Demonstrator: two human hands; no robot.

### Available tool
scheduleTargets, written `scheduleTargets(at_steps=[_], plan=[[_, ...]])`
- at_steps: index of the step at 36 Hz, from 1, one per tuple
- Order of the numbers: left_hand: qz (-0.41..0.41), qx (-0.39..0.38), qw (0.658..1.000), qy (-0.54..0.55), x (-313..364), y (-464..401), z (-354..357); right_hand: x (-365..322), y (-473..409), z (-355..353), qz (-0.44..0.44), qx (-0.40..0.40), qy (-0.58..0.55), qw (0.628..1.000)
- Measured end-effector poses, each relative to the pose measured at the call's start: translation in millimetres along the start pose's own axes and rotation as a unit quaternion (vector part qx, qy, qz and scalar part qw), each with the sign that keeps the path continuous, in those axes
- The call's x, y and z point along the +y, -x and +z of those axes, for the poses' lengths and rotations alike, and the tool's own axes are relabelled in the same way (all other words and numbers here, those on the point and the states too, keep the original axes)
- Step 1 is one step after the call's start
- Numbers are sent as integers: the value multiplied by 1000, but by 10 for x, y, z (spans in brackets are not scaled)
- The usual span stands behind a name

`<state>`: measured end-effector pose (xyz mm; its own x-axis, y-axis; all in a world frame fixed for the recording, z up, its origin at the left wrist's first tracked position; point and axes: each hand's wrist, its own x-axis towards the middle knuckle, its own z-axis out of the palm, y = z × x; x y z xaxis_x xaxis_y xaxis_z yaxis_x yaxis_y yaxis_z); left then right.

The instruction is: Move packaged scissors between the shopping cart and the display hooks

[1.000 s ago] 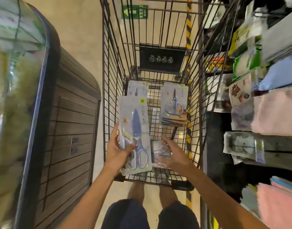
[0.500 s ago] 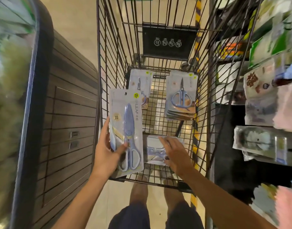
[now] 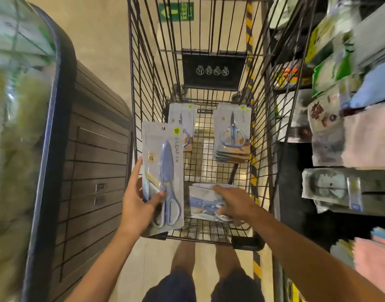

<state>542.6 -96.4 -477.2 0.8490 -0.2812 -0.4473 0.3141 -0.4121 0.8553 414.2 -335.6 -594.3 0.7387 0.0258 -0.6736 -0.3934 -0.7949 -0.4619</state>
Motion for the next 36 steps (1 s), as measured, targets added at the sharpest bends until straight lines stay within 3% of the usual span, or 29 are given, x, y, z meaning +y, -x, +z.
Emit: scheduleTargets(at_steps=[3, 7, 13, 17, 26, 36], plan=[[18, 5, 1000, 3, 228, 46, -81, -91, 167, -230, 28, 26, -48, 998], [33, 10, 999, 3, 530, 67, -185, -241, 500, -576, 46, 98, -200, 974], [54, -9, 998, 20, 962, 110, -334, -566, 1181, -931, 70, 228, -458, 857], [57, -58, 995, 48, 1238, 168, -431, -802, 1737, -1043, 58, 302, -550, 777], [126, -153, 979, 47, 1775, 560, -494, -1196, 2826, -863, -5, 357, -611, 706], [214, -250, 943, 40, 2059, 1483, -265, -1483, 3808, -387, -37, 529, -514, 674]])
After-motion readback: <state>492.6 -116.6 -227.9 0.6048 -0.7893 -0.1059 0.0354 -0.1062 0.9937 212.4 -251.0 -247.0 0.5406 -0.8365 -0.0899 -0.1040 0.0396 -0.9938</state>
